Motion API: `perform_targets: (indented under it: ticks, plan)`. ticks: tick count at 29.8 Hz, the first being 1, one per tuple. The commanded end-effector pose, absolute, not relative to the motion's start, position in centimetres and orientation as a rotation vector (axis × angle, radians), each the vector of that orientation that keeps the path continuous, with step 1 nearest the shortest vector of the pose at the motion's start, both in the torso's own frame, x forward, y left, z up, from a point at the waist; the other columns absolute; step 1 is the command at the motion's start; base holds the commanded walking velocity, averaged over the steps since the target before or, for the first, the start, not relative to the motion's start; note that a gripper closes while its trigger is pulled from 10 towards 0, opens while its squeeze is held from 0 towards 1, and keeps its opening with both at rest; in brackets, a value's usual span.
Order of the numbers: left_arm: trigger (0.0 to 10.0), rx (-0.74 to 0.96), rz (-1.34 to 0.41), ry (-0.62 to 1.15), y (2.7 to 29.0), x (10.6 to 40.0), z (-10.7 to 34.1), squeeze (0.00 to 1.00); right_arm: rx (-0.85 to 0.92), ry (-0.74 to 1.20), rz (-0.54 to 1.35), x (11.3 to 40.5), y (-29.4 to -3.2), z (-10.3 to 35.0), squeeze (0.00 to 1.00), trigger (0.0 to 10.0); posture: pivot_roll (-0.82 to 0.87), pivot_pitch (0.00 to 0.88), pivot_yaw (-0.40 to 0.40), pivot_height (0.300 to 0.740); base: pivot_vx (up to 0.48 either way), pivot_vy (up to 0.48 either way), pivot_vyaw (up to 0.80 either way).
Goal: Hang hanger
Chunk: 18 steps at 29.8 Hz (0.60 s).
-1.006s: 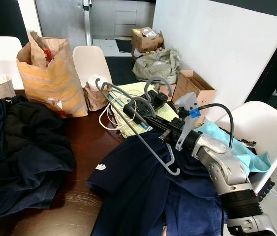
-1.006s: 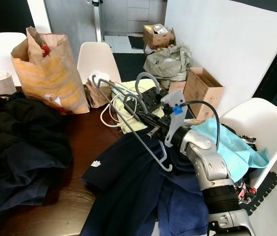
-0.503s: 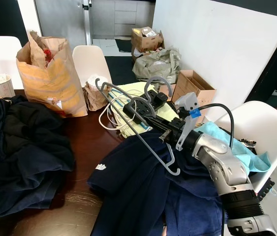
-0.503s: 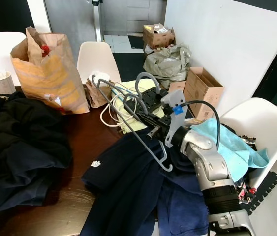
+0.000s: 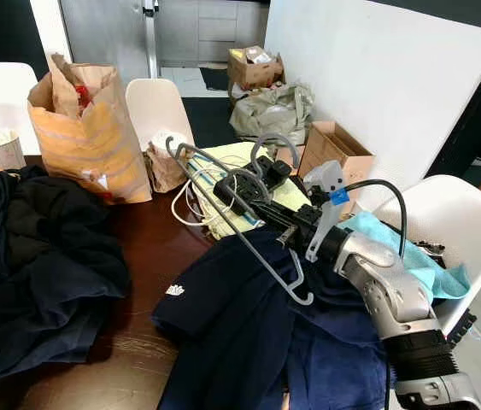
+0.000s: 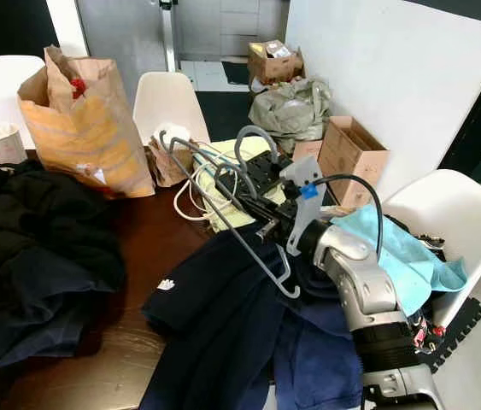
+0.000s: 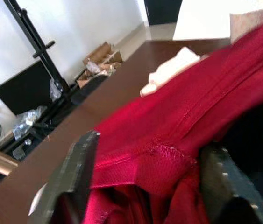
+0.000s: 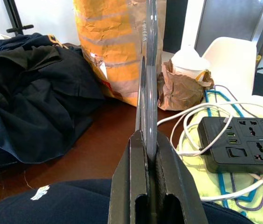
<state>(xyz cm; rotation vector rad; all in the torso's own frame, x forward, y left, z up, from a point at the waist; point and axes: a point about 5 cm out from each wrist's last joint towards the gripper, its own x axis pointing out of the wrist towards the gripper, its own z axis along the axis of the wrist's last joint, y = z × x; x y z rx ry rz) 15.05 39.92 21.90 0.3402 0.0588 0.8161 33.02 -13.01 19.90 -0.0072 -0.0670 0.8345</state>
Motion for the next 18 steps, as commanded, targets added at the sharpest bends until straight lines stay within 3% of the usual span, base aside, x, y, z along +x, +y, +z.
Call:
perform_targets:
  ticks: [1,18]
  plan:
    - [0.0,0.337,0.822,0.091,39.96,14.98,20.93,0.0,-0.011,-0.065,0.828,32.83,-13.46,19.91,0.0,10.0,0.01,0.023,-0.081,0.74,0.0,0.0,0.0]
    - [0.0,0.319,0.825,0.046,40.04,15.21,21.24,0.0,-0.013,-0.064,0.825,32.95,-13.49,19.89,0.0,10.0,0.01,0.015,-0.082,0.74,0.0,0.0,0.0]
